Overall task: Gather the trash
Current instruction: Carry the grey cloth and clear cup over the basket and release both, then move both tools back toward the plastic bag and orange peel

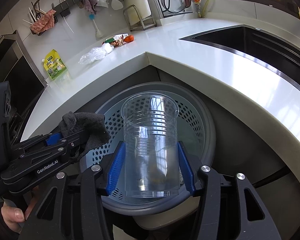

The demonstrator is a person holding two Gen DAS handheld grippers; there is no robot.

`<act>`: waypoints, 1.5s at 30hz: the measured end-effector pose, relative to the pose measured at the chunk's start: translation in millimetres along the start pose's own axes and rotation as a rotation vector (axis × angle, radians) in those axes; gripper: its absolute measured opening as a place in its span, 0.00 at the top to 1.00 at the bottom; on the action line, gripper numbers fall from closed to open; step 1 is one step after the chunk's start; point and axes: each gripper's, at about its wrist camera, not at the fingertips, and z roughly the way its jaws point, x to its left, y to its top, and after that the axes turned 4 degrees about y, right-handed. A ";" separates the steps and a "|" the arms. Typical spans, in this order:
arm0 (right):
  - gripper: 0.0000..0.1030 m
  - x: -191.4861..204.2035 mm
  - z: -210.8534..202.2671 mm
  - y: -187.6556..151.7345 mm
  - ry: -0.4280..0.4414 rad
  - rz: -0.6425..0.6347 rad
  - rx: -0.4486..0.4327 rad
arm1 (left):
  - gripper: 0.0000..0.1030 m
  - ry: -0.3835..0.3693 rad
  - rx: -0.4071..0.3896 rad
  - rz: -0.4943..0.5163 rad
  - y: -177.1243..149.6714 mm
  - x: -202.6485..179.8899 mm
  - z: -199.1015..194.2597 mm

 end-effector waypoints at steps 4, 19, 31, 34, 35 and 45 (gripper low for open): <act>0.51 1.8 0.4 -0.4 0.002 -0.003 0.001 | 0.64 0.000 0.002 -0.006 -0.7 1.3 0.1; 0.36 -3.5 -5.7 1.3 -0.003 0.025 -0.019 | 0.32 0.003 -0.023 -0.046 -0.7 9.9 -8.4; 0.36 -6.8 -1.3 0.8 0.014 0.038 -0.016 | 0.28 0.018 -0.019 -0.057 -0.3 16.8 -7.4; 0.35 -4.3 -3.8 2.3 0.014 0.029 -0.027 | 0.23 0.024 -0.031 -0.069 1.6 20.0 -11.2; 0.34 -3.0 -5.0 2.9 0.009 0.023 -0.032 | 0.22 0.025 -0.034 -0.071 1.8 21.1 -13.1; 0.32 11.4 -21.7 21.1 0.020 -0.020 -0.086 | 0.14 0.047 -0.089 -0.089 13.9 30.8 -39.8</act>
